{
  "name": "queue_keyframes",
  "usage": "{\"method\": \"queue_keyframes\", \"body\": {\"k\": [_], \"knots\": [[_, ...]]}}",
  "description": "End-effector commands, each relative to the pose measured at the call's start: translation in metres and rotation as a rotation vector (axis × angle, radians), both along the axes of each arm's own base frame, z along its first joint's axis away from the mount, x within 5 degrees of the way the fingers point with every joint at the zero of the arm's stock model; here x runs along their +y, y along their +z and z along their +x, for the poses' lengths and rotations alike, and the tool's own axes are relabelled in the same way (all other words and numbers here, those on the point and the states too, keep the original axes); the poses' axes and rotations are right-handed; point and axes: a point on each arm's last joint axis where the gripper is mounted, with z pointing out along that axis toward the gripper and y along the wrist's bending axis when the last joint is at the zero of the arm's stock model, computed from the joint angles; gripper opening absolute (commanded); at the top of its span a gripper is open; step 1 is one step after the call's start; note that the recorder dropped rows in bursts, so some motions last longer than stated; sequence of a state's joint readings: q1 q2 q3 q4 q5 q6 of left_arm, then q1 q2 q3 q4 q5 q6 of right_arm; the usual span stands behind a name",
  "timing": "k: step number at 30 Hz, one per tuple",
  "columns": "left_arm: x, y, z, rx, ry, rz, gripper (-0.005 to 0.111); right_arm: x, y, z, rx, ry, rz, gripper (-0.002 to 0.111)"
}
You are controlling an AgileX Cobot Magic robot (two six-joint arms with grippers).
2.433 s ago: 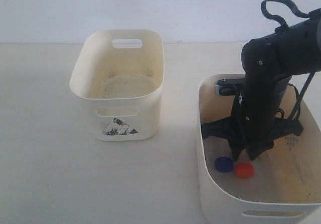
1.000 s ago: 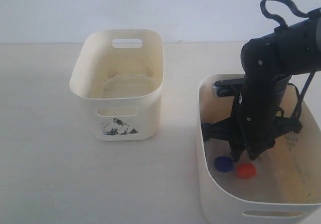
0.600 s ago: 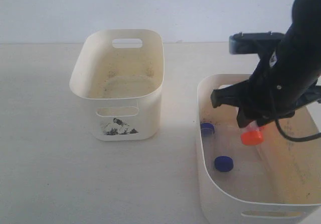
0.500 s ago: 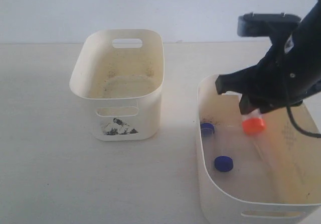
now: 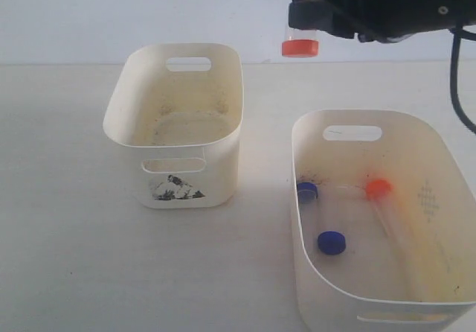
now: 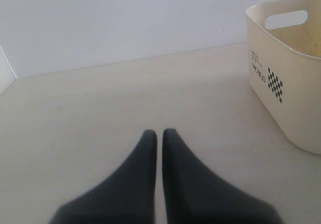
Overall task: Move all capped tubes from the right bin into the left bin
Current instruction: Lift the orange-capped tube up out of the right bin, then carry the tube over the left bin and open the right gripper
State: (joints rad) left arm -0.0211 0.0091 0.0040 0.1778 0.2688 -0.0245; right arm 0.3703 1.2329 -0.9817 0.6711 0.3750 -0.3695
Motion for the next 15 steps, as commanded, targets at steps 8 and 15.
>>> {"method": "queue_keyframes", "body": {"k": [8,15], "knots": [[0.000,0.002,0.000,-0.013,0.002,-0.013,0.004,0.030,-0.011,0.043,-0.097,0.153,0.022,0.000],[0.000,0.002,0.000,-0.013,0.002,-0.013,0.004,0.062,-0.034,0.106,-0.023,0.240,0.040,0.039]]}}
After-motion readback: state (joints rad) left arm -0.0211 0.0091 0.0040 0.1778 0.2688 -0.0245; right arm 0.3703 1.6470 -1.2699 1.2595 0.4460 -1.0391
